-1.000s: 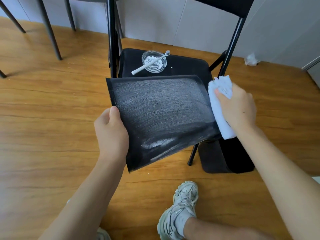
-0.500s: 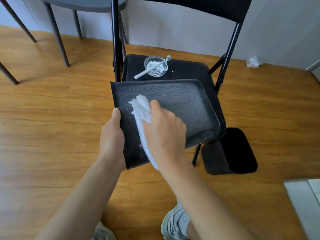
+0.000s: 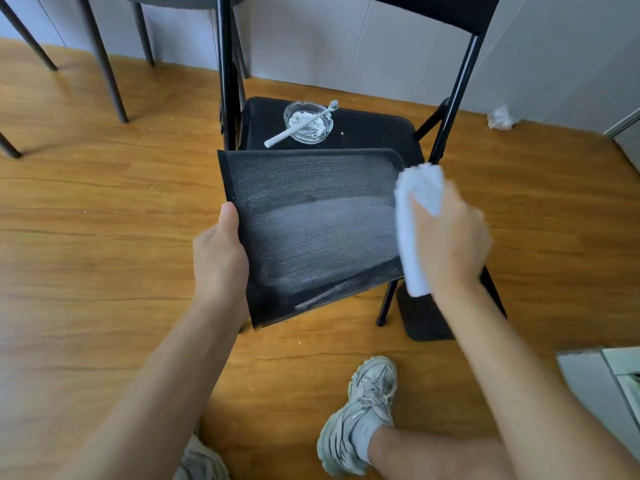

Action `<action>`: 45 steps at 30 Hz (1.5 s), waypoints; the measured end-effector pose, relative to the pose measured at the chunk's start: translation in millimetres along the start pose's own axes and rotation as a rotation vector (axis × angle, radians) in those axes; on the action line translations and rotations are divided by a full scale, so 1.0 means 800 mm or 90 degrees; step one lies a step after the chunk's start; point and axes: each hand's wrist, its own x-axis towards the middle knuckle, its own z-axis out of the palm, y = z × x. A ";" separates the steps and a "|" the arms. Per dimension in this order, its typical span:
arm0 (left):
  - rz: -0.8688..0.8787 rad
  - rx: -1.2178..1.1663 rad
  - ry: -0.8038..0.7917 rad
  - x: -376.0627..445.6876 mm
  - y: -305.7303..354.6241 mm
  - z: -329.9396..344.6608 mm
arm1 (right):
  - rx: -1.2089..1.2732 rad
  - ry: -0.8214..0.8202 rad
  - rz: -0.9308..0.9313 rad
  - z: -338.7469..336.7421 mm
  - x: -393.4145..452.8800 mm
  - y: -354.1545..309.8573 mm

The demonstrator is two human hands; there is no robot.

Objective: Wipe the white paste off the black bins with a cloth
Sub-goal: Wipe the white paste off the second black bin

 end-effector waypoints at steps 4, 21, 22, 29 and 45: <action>0.008 -0.011 0.015 -0.003 -0.001 0.010 | 0.001 0.056 0.081 0.003 -0.026 -0.010; 0.039 -0.032 0.029 0.005 -0.013 0.015 | 0.031 0.000 0.001 0.000 0.003 -0.006; 0.040 -0.031 0.033 0.006 -0.014 0.017 | 0.038 0.011 0.016 -0.001 -0.004 -0.017; -0.016 -0.095 0.006 0.010 -0.023 0.000 | 0.203 -0.025 -0.255 -0.007 -0.127 -0.146; 0.081 0.038 0.033 0.010 -0.014 0.012 | 0.000 -0.051 -0.008 0.013 0.065 -0.002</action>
